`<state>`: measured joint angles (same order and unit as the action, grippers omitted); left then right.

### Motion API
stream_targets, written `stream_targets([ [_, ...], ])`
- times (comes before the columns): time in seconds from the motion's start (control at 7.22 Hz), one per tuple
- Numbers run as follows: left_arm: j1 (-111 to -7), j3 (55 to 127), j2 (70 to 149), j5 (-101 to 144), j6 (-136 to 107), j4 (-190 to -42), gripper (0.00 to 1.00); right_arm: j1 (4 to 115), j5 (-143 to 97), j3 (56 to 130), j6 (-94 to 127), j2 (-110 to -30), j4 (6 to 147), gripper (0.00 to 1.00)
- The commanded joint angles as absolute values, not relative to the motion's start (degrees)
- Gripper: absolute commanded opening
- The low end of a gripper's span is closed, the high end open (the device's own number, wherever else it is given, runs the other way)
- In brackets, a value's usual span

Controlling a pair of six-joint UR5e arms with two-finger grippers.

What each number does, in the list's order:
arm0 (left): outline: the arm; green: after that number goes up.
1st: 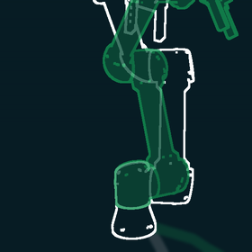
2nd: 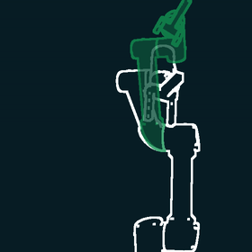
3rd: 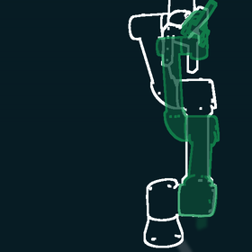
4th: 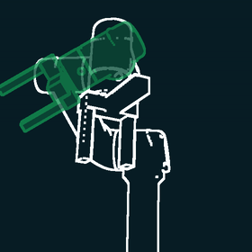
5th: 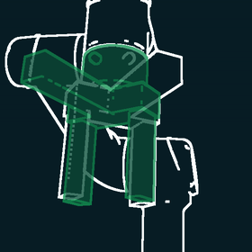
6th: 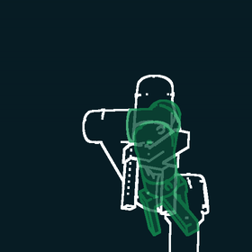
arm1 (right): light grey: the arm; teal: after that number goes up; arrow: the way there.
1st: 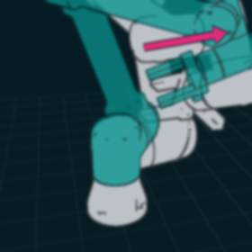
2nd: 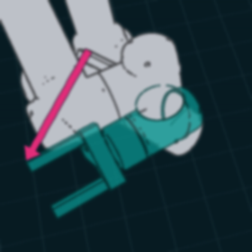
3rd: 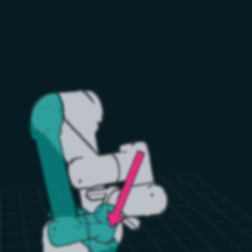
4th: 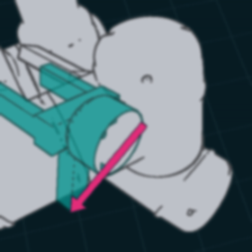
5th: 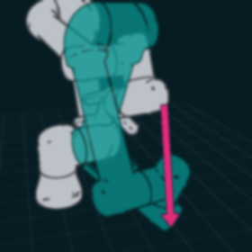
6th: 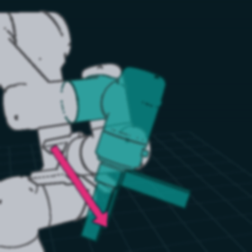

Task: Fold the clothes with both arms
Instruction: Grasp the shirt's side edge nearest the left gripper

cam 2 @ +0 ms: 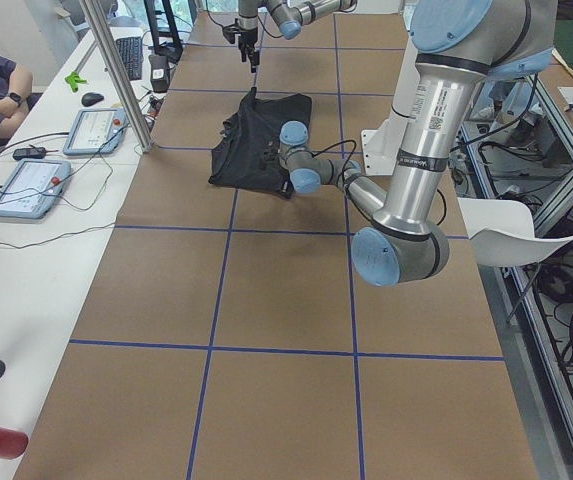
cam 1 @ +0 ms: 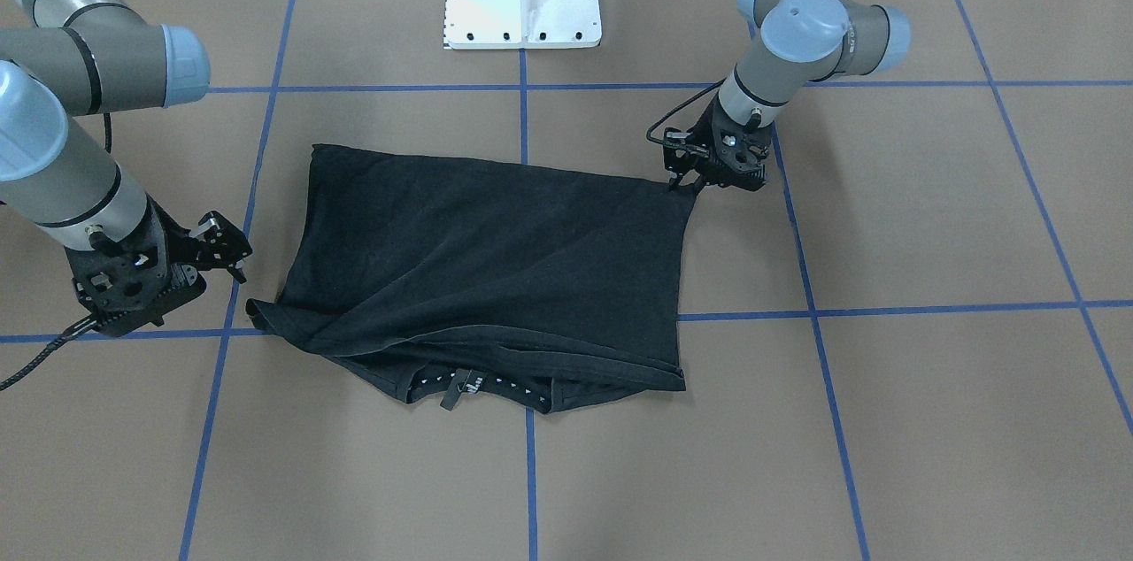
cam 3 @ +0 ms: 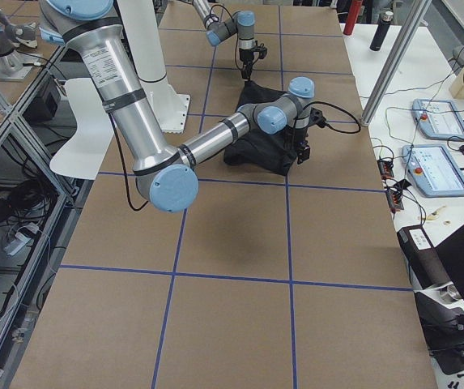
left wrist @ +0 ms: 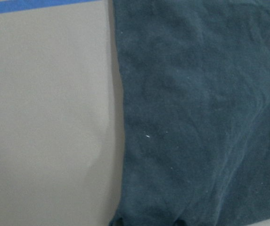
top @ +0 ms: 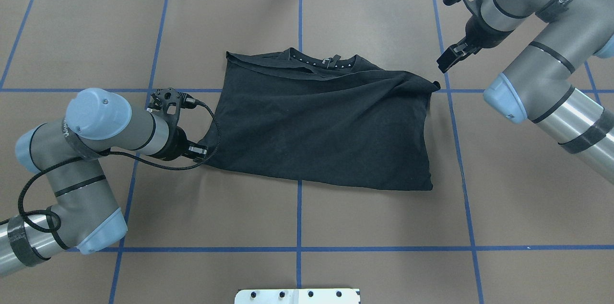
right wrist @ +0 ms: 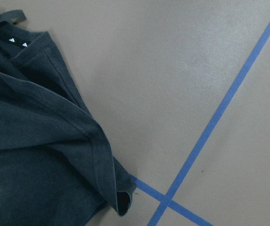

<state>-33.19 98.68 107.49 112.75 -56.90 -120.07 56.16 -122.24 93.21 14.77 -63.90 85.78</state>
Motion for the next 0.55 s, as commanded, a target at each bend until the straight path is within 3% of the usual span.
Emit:
stream_targets([
  [0.0, -34.3, 98.5, 107.5, 112.7, -56.9, -120.0, 0.0, 56.2, -122.2, 93.3, 14.8, -63.9, 85.8, 0.99],
  [0.42, -40.1, 95.9, 108.3, 110.6, -50.1, -119.4, 0.0, 56.2, -122.2, 93.3, 14.9, -64.0, 85.8, 0.99],
])
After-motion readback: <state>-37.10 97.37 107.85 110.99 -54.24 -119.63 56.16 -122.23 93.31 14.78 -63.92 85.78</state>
